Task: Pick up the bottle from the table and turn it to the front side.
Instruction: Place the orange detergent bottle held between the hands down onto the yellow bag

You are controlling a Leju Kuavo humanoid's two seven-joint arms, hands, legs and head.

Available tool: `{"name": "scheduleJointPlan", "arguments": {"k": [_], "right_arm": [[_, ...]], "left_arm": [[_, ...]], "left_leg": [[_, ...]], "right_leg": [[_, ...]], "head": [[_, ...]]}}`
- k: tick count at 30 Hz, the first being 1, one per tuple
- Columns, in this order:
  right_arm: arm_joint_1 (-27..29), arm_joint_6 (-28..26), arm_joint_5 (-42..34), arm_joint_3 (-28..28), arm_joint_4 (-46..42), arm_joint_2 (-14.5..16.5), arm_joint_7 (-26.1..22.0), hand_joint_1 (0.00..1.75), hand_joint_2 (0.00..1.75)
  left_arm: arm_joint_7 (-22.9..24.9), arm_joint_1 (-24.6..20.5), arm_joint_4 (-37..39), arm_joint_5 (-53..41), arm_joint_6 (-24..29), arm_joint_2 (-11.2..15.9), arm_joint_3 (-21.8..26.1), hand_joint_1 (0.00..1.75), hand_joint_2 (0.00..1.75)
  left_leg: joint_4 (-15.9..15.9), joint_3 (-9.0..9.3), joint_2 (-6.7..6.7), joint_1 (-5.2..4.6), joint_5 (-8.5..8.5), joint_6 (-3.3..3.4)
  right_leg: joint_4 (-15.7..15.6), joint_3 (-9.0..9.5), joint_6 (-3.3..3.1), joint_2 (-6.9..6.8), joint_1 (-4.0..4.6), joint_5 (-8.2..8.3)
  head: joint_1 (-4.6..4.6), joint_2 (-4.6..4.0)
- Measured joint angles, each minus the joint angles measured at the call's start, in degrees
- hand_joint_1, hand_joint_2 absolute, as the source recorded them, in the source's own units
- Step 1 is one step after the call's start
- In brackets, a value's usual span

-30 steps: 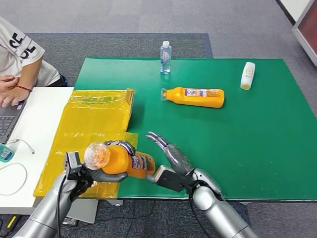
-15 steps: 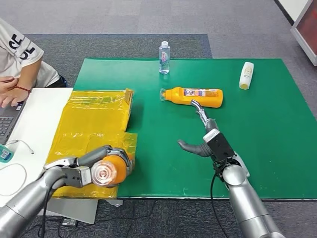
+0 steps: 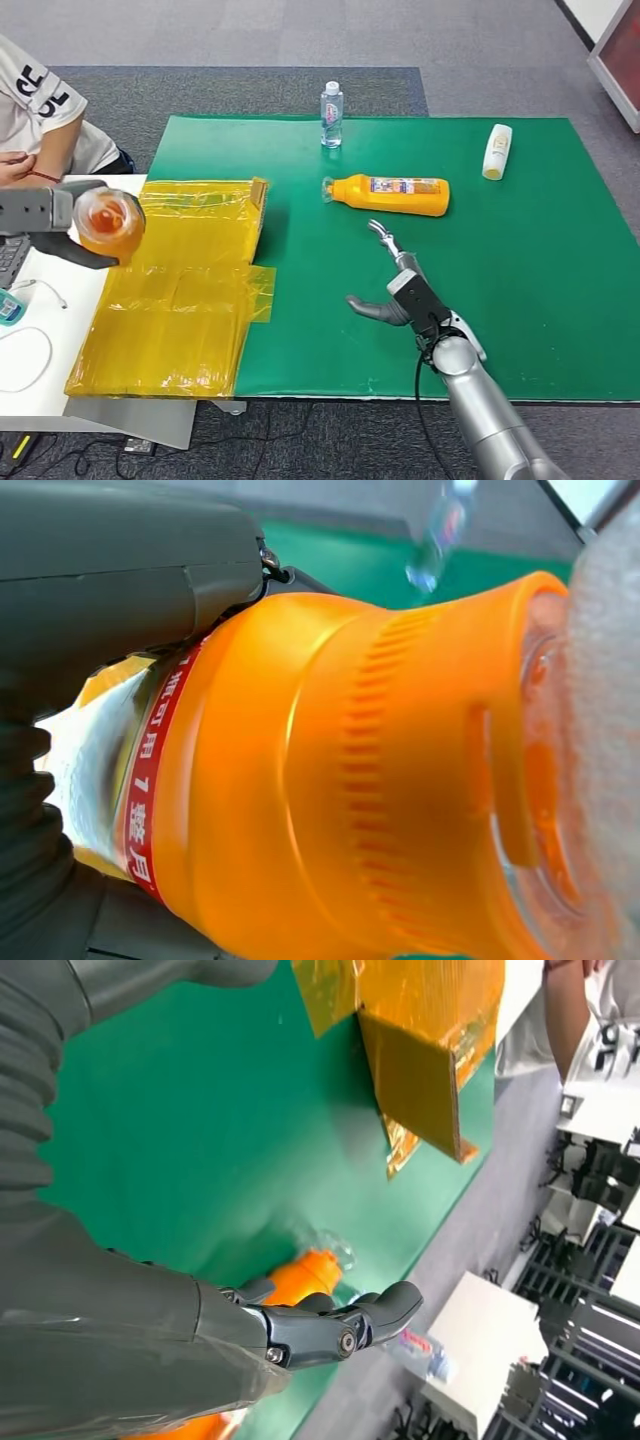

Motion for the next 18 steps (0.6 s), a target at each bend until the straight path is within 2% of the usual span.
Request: {"name": "scheduleJointPlan", "arguments": {"k": [4, 9, 13, 18], "right_arm": [[-0.43, -0.23, 0.23, 1.16, 1.53, 0.69, 0.0, 0.0, 1.75], [-0.96, -0.45, 1.3, 2.33, 3.15, 1.7, 0.0, 0.0, 1.75], [-1.62, -0.57, 2.07, 3.37, 4.52, 2.9, 0.0, 0.0, 1.75], [-3.02, -0.97, 2.83, 4.57, 5.81, 4.67, 0.03, 0.0, 1.75]], "left_arm": [[3.76, -8.32, -0.24, 1.29, 0.49, 1.5, -7.57, 1.75, 1.75], [6.05, -14.54, 0.33, 1.19, 0.93, 1.77, -18.36, 1.75, 1.75], [6.94, -16.27, 2.42, 1.37, 0.97, 1.27, -26.04, 1.75, 1.75], [5.25, -15.14, 8.61, 0.67, 3.26, -1.11, -34.67, 1.75, 1.75]], "left_leg": [[0.0, -0.01, 0.0, -0.01, 0.0, 0.0], [0.0, -0.03, 0.0, -0.01, 0.0, -0.01], [0.0, -0.03, 0.02, -0.01, 0.01, -0.03], [0.0, -0.05, 0.02, 0.0, 0.05, -0.08]], "right_leg": [[0.0, -0.02, -0.01, 0.0, -0.02, 0.01], [0.0, -0.05, -0.02, 0.02, -0.01, 0.02], [0.0, -0.1, -0.06, 0.03, -0.01, 0.03], [0.02, -0.13, -0.08, 0.03, 0.0, 0.05]], "head": [[0.0, 0.0], [-0.01, 0.0], [0.0, 0.0], [-0.01, 0.0]]}}
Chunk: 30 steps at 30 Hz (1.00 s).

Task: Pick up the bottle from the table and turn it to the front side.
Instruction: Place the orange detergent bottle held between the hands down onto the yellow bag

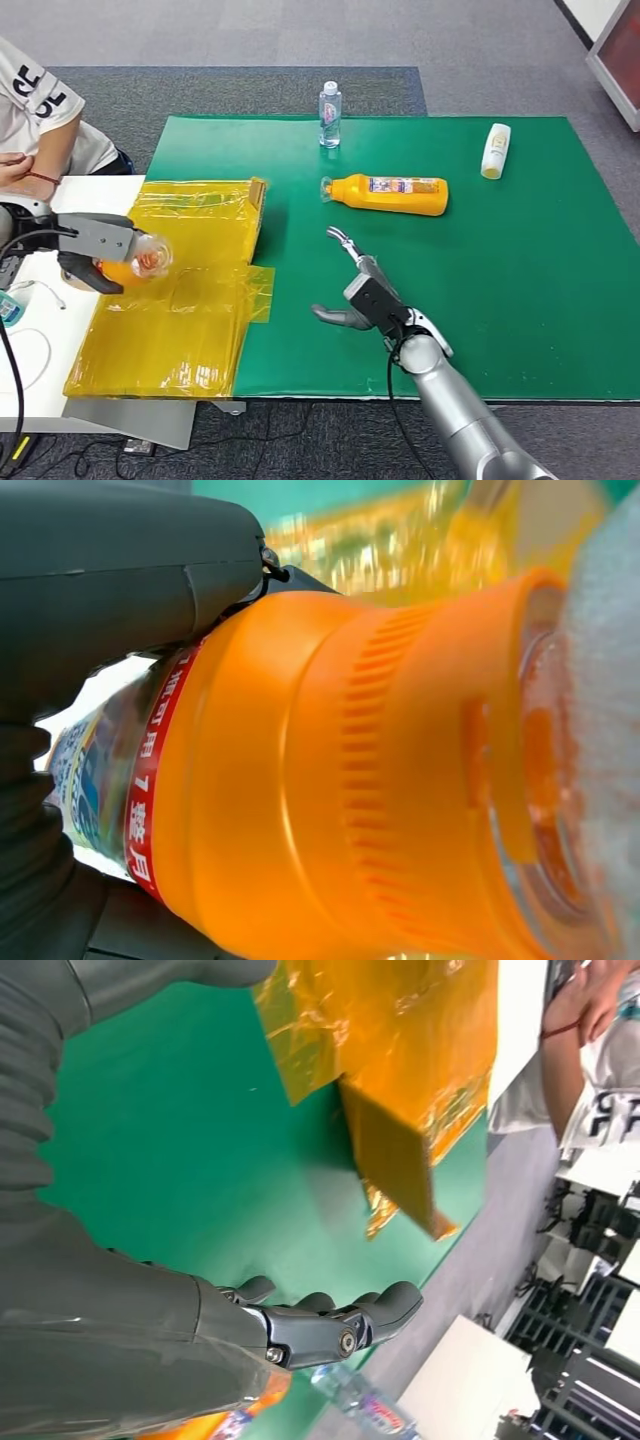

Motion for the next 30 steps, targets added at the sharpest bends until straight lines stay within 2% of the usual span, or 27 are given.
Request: {"name": "scheduleJointPlan", "arguments": {"k": [8, 13, 16, 18, 21, 25, 30], "right_arm": [[-0.6, -0.08, 0.05, 0.56, 1.24, 0.99, 0.15, 0.0, 1.75], [-0.4, -0.16, -0.21, 0.88, 0.73, 1.34, 0.54, 0.0, 1.75], [0.26, -0.43, -0.51, 0.91, 0.01, 1.31, 0.85, 0.0, 1.75], [0.95, -0.65, -0.65, 0.9, -0.45, 1.23, 1.04, 0.0, 1.75], [2.05, -0.84, -0.78, 0.88, -1.15, 1.06, 1.14, 0.0, 1.75], [2.76, -0.92, -0.78, 0.9, -2.12, 0.95, 1.36, 0.0, 1.75], [3.22, -0.92, -0.79, 0.93, -2.92, 0.88, 1.69, 0.0, 1.75]], "left_arm": [[-2.18, 1.62, 6.15, 0.43, 1.65, -2.26, -4.73, 1.75, 1.75], [-10.1, 6.59, 12.87, -1.5, 8.77, -4.46, -4.91, 1.75, 1.75], [-11.86, 9.5, 15.71, -2.58, 14.98, -5.36, -2.71, 1.75, 1.75], [-13.31, 12.01, 17.04, -3.14, 18.57, -6.23, 0.55, 1.75, 1.75], [-16.71, 16.31, 17.64, -3.37, 19.89, -7.45, 8.91, 1.75, 1.75], [-18.2, 21.54, 16.2, -4.29, 16.65, -9.33, 21.61, 1.75, 1.75], [-19.94, 26.31, 13.35, -4.31, 11.95, -10.67, 31.34, 1.75, 1.75]], "left_leg": [[0.0, -0.16, -0.01, -0.03, 0.03, 0.03], [0.0, -0.16, 0.01, -0.04, 0.04, 0.01], [0.0, -0.11, 0.01, -0.04, 0.04, 0.0], [0.0, -0.1, 0.01, -0.04, 0.05, -0.01], [0.0, -0.08, -0.09, -0.04, 0.1, 0.06], [0.0, -0.08, -0.3, -0.05, 0.16, 0.15], [0.0, -0.09, -0.17, -0.11, 0.16, 0.14]], "right_leg": [[-0.01, -0.11, 0.04, -0.01, -0.04, 0.05], [0.0, -0.17, 0.01, 0.01, -0.04, 0.07], [0.0, -0.16, -0.02, 0.01, -0.05, 0.05], [0.0, -0.17, -0.04, 0.0, -0.05, 0.03], [0.0, -0.1, 0.02, -0.19, -0.06, -0.02], [0.0, 0.07, 0.06, -0.47, -0.06, -0.04], [-0.02, -0.06, 0.06, -0.22, -0.13, 0.2]], "head": [[0.01, 0.0], [0.0, 0.0], [0.0, 0.0], [-0.01, 0.0], [-0.01, 0.0], [0.02, 0.0], [0.01, 0.0]]}}
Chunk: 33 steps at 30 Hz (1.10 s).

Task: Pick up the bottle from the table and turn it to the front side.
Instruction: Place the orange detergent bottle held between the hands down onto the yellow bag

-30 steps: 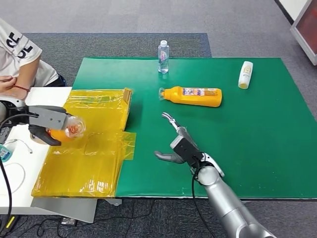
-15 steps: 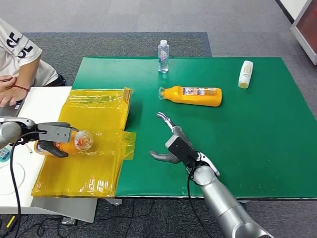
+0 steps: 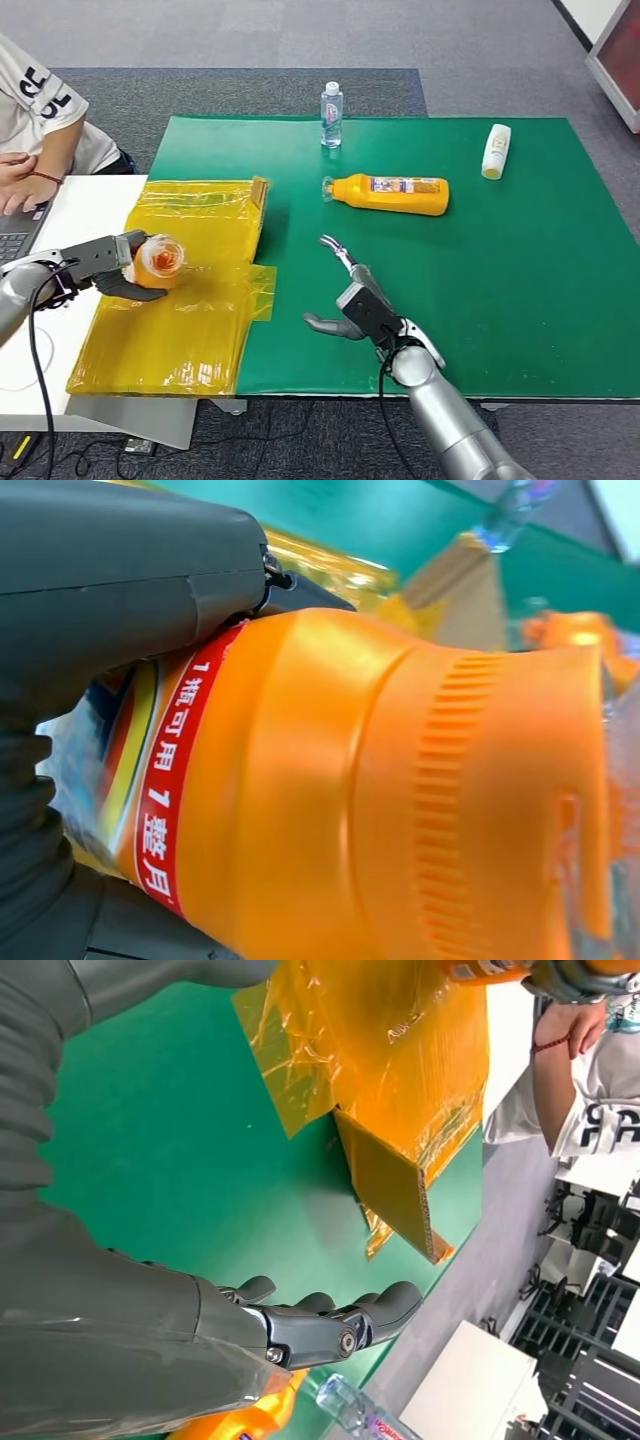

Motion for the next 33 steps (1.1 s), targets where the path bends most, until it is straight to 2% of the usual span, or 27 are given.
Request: {"name": "scheduleJointPlan", "arguments": {"k": [4, 8, 16, 20, 25, 29, 33], "right_arm": [[0.02, 0.13, -0.14, 0.12, -0.08, -0.02, 0.37, 0.0, 1.75], [-0.08, 0.46, -0.26, 0.6, -0.08, -0.02, 0.45, 0.0, 1.75], [-0.38, 0.83, -0.95, 1.61, -0.05, -0.02, 0.53, 0.0, 1.75], [-0.72, 0.87, -1.24, 1.93, 0.02, -0.03, 0.44, 0.0, 1.75], [-0.85, 0.78, -1.48, 2.16, 0.24, -0.24, 0.18, 0.0, 1.75], [-0.71, 0.0, -1.1, 2.22, 0.3, -0.55, 0.04, 0.0, 1.75], [-0.34, -0.58, -0.24, 2.18, 0.31, -0.61, 0.2, 0.0, 1.75]], "left_arm": [[-1.1, 3.48, -2.84, 0.39, -4.88, -0.4, 5.81, 1.75, 1.75], [-1.34, 5.78, -4.9, 0.46, -8.34, -0.24, 9.68, 1.75, 1.75], [-0.48, 6.74, -6.38, -0.23, -12.31, 2.52, 11.54, 1.75, 1.75], [1.38, 5.63, -6.38, -1.11, -13.33, 4.2, 10.89, 1.75, 1.75], [6.85, 1.35, -6.25, -4.22, -11.84, 6.26, 7.33, 1.75, 1.75], [10.01, -2.54, -4.53, -7.9, -5.46, 6.03, 2.58, 1.75, 1.75], [10.32, -4.32, -2.36, -10.32, 0.1, 4.14, -0.98, 1.75, 1.75]], "left_leg": [[0.0, -0.03, 0.02, 0.0, 0.02, -0.03], [0.0, -0.11, 0.03, 0.02, 0.05, -0.07], [0.0, -0.2, 0.04, 0.03, 0.05, -0.08], [0.0, -0.21, 0.04, 0.03, 0.05, -0.08], [0.0, -0.22, 0.04, 0.04, 0.1, -0.14], [0.0, -0.26, 0.03, 0.04, 0.11, -0.13], [0.0, -0.28, 0.04, 0.03, 0.12, -0.13]], "right_leg": [[0.01, -0.06, 0.01, 0.04, 0.0, 0.02], [0.02, -0.15, -0.01, 0.06, 0.03, 0.01], [0.03, -0.25, -0.05, 0.07, 0.06, -0.03], [0.03, -0.27, -0.06, 0.07, 0.06, -0.02], [0.03, -0.31, -0.1, 0.06, 0.07, 0.01], [0.03, -0.34, -0.09, 0.06, 0.06, 0.04], [0.03, -0.35, -0.07, 0.07, 0.05, 0.08]], "head": [[-0.01, 0.0], [0.0, 0.0], [-0.01, 0.0], [0.0, 0.0], [-0.01, 0.0], [0.0, 0.0], [0.01, 0.0]]}}
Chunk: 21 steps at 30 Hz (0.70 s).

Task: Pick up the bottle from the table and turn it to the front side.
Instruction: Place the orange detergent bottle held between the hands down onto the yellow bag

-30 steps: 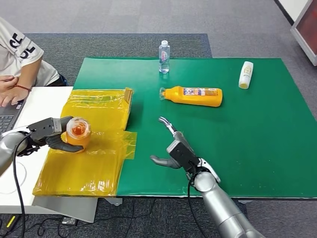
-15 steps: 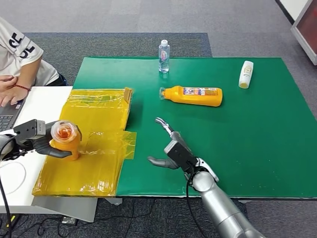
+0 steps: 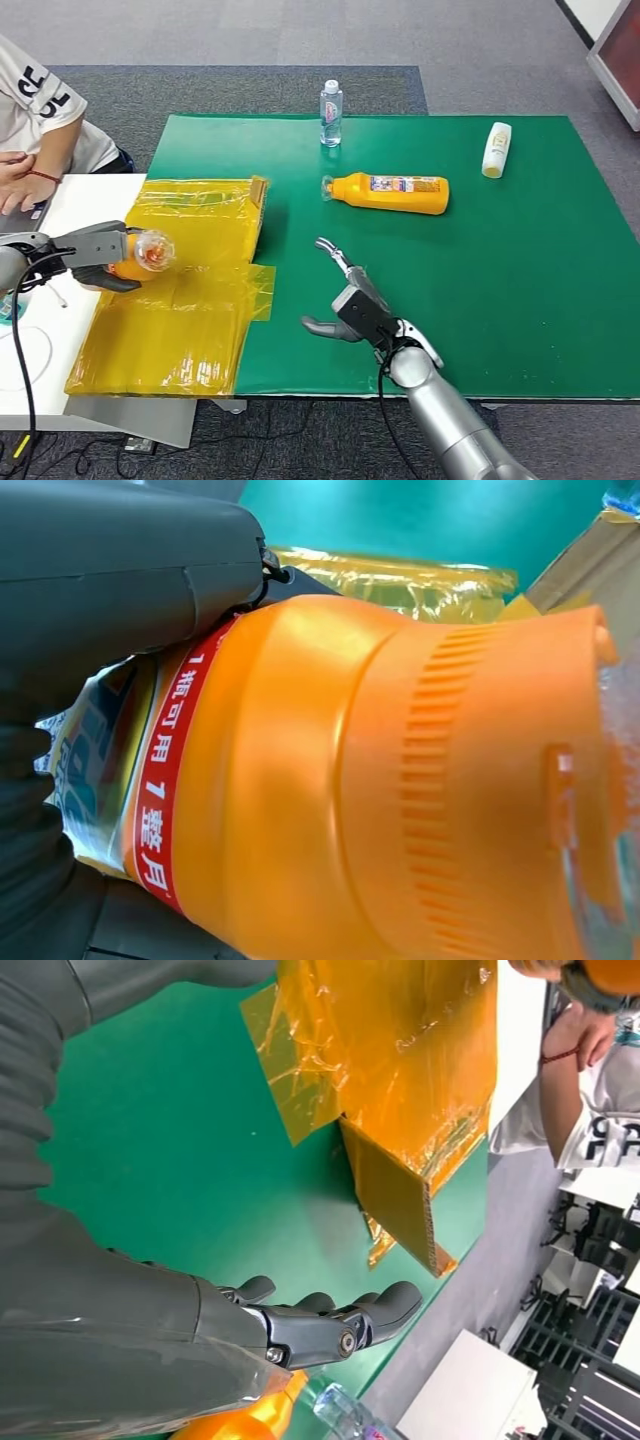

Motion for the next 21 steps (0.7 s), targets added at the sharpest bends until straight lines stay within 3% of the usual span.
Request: {"name": "scheduleJointPlan", "arguments": {"k": [7, 21], "right_arm": [[0.91, -0.57, 1.27, -0.2, -0.02, -0.02, 0.6, 0.0, 1.75], [1.91, -0.62, 1.48, -0.35, 0.01, -0.02, 0.57, 0.0, 1.75]], "left_arm": [[2.83, -3.0, 1.61, -3.9, 3.16, -2.79, -3.66, 1.75, 1.75], [7.2, -14.34, 2.61, -2.8, -4.12, -6.44, -8.04, 1.75, 1.75]], "left_leg": [[0.02, -0.25, 0.04, 0.0, 0.09, 0.01], [0.02, -0.28, 0.06, -0.03, 0.13, 0.03]], "right_leg": [[0.0, -0.28, 0.0, 0.04, 0.01, 0.07], [0.0, -0.28, -0.03, 0.05, -0.03, 0.14]], "head": [[-0.01, 0.0], [-0.01, 0.0]]}}
